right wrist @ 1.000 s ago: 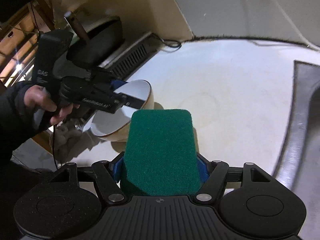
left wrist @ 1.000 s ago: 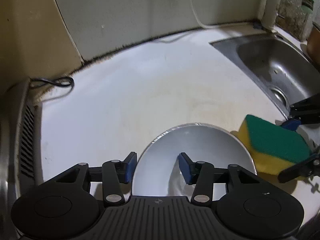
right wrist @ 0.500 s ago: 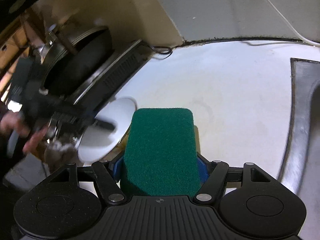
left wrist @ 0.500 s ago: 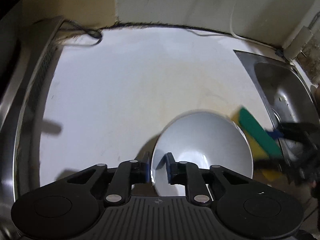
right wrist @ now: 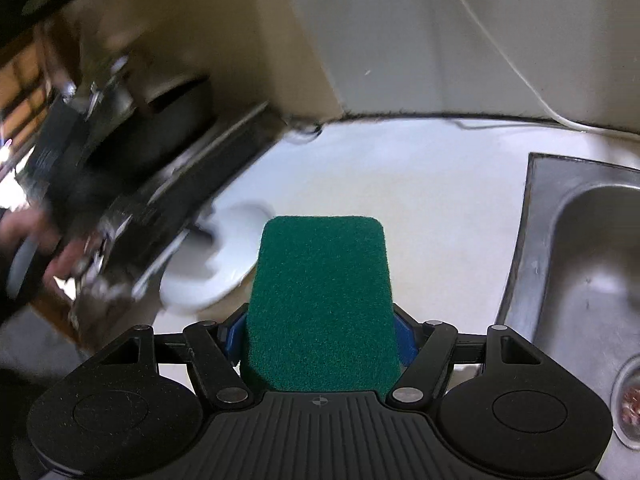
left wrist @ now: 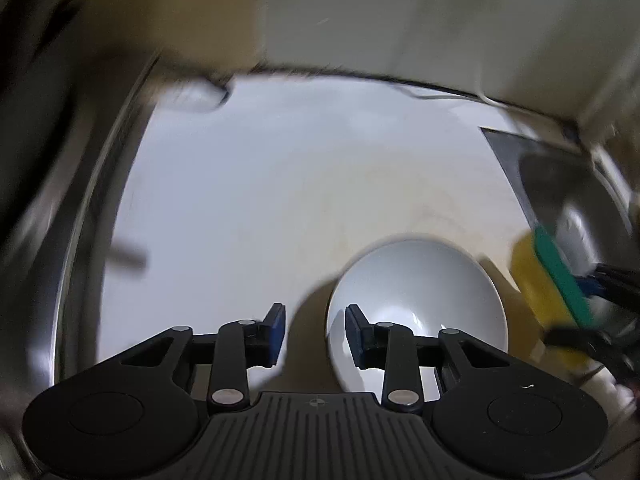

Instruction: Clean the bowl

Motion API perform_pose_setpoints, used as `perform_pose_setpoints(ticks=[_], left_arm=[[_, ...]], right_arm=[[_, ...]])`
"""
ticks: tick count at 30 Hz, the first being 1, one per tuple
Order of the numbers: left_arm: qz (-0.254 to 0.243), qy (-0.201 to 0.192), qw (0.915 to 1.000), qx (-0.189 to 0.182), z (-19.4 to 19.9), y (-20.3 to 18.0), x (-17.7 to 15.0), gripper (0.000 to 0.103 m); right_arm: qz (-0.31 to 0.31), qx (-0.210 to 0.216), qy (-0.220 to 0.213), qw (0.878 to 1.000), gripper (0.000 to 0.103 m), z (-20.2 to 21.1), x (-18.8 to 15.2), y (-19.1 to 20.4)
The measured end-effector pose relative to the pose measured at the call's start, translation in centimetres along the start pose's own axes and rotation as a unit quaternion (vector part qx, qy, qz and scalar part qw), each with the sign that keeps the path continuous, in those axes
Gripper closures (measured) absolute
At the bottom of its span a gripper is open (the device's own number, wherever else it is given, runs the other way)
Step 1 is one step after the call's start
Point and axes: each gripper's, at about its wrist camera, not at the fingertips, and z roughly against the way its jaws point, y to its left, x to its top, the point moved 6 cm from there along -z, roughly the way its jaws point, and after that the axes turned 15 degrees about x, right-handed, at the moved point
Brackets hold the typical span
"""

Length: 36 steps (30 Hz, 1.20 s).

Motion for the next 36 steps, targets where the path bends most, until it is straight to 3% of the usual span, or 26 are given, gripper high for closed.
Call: perform_pose_setpoints(ticks=[2,4,8,12,14,16,20,22,28,32,36], left_arm=[[0.025,0.034,0.9988,-0.024,-0.5,-0.4,-1.3,0.068],[0.021,0.039,0.9989,-0.016,-1.3,-1.1,-1.7,0.079],[0.016,0.034,0.9992,0.009,-2.5,-1.3,-1.0,0.081],[-0.052,0.015,0.9985,0.01,-3.4,-3.0,1.1,0.077],[-0.091,0.005,0.9957,0.014,-3.6,-4.1,1.8,0.075],[-0.112,-0.011,0.9934,0.022,-3.4,-5.1,2.7,0.075],[-0.074,-0.015,0.997,0.013,-2.2,-4.0,2.7,0.076],[-0.047,0.007,0.9989,-0.004,-1.8,-3.8,1.6,0.076],[-0.036,0.032,0.9988,-0.003,-2.0,-4.5,-0.5,0.075],[-0.078,0.02,0.9962,0.034,-3.2,-3.9,0.7,0.073],[-0.116,0.008,0.9928,0.027,-3.6,-3.9,2.0,0.068]], right_arm=[[-0.018,0.023,0.001,1.0,0.034,-1.1,0.5,-1.0],[-0.035,0.046,0.014,0.998,0.034,-2.2,0.5,-1.5],[-0.049,0.083,0.027,0.995,0.034,-1.9,-0.8,-1.3],[-0.022,0.107,0.05,0.993,0.034,-0.9,-2.8,1.0],[0.014,0.101,0.073,0.992,0.034,-0.8,-3.7,2.7],[0.02,0.08,0.068,0.994,0.034,-0.1,-3.7,2.6],[-0.01,0.002,0.02,1.0,0.034,1.6,-1.7,-1.0],[-0.005,-0.024,0.012,1.0,0.034,1.3,-0.4,-2.4],[0.036,0.005,0.065,0.997,0.034,-1.9,0.1,-2.4],[0.051,0.044,0.08,0.994,0.034,-1.5,-1.3,-0.8],[0.081,0.06,0.107,0.989,0.034,-1.4,-3.3,1.7]])
